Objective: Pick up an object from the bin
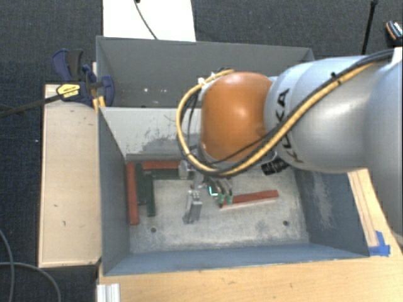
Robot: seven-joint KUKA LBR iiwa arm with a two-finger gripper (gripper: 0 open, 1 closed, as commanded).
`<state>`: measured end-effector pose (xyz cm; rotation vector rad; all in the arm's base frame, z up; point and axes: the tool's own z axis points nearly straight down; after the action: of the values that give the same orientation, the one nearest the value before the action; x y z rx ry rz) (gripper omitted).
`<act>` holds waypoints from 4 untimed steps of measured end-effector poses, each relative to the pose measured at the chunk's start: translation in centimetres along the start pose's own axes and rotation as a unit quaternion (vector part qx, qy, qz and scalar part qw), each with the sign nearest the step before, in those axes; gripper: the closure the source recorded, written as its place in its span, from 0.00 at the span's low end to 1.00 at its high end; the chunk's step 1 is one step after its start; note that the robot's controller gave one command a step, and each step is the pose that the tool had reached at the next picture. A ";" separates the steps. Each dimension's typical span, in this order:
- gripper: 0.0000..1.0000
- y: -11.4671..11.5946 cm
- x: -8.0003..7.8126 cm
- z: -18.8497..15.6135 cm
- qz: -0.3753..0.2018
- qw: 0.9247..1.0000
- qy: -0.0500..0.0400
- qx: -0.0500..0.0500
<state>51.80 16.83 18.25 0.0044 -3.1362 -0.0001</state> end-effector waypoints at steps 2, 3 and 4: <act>0.00 -12.8 0.6 0.7 -0.033 0.999 -0.003 0.002; 0.00 -16.6 -3.4 11.6 -0.095 0.996 0.000 0.001; 1.00 -16.4 -3.5 11.2 -0.092 0.996 -0.002 0.000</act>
Offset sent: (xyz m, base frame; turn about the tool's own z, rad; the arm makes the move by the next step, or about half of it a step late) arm -0.0158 -0.0557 -0.0076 -0.0503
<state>55.26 0.44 7.06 0.2944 -3.1272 -0.0015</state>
